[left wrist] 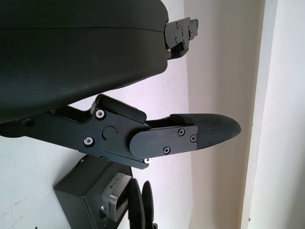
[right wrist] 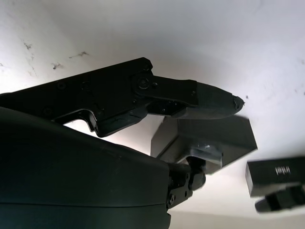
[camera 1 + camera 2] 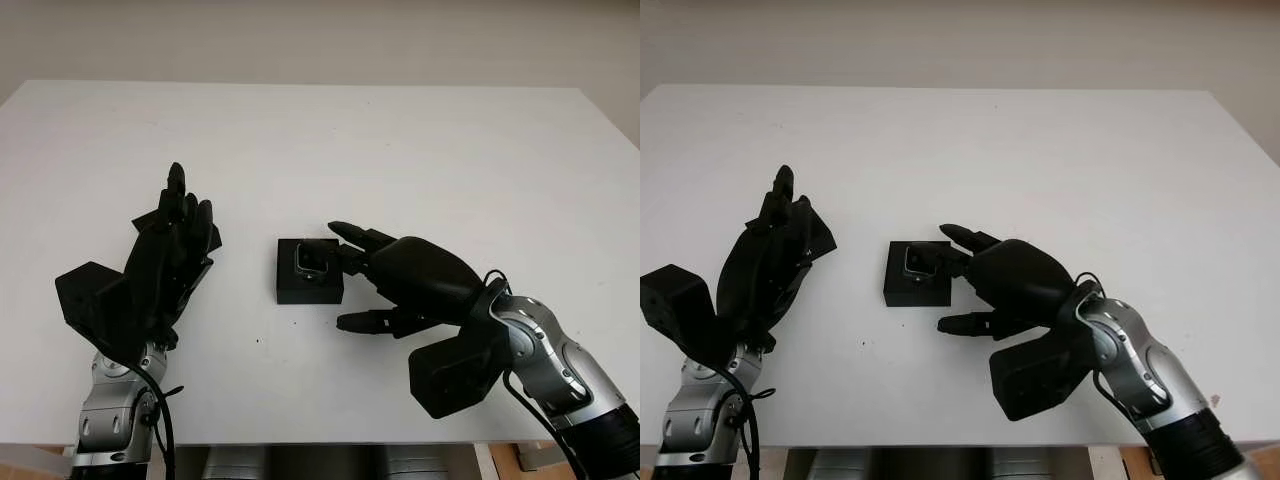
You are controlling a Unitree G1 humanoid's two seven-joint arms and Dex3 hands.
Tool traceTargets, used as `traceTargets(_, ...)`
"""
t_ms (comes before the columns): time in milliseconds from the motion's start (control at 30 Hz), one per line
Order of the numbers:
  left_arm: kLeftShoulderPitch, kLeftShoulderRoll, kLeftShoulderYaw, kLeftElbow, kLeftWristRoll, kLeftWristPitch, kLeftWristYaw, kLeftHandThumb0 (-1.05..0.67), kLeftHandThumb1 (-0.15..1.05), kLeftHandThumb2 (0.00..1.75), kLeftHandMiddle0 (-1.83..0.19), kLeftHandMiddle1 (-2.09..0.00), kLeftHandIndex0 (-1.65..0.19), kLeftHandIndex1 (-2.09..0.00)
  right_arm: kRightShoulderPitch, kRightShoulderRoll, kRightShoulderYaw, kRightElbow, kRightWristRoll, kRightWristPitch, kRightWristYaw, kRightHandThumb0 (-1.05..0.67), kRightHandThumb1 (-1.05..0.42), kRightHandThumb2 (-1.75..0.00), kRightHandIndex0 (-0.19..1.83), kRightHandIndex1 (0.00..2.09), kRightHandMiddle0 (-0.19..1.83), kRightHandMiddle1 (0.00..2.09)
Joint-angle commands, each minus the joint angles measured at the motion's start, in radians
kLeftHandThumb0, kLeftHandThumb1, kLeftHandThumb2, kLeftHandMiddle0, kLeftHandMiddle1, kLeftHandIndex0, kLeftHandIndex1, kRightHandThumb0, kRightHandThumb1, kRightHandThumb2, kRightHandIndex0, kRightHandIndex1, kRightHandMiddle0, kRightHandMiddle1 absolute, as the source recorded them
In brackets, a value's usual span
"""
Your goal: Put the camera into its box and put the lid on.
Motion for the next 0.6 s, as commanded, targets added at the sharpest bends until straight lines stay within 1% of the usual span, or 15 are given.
traceTargets(0, 0.008, 0.005, -0.002, -0.022, 0.005, 0.004, 0.003, -0.79, 1.05, 0.54, 0.19, 0.0, 0.19, 0.0, -0.029, 0.011, 0.011, 0.008, -0.013, 0.008, 0.002, -0.84, -1.05, -0.56, -0.18, 0.0, 0.1, 0.08)
traceTargets(200, 0.015, -0.007, -0.007, -0.029, 0.011, -0.005, 0.015, -0.78, 1.05, 0.54, 0.19, 0.0, 0.19, 0.0, -0.063, 0.017, 0.015, 0.045, -0.029, -0.016, -0.03, -0.89, -1.05, -0.6, -0.19, 0.0, 0.21, 0.12)
traceTargets(433, 0.023, -0.023, -0.012, -0.037, 0.016, -0.009, 0.026, -0.76, 1.05, 0.54, 0.19, 0.0, 0.19, 0.0, -0.099, -0.009, 0.016, 0.07, -0.034, -0.072, -0.033, -0.91, -1.05, -0.61, -0.19, 0.02, 0.29, 0.13)
traceTargets(567, 0.02, -0.024, -0.011, -0.027, 0.016, -0.015, 0.025, -0.78, 1.05, 0.53, 0.19, 0.0, 0.19, 0.0, -0.119, -0.019, 0.015, 0.079, -0.034, -0.093, -0.027, -0.91, -1.05, -0.6, -0.18, 0.04, 0.32, 0.14)
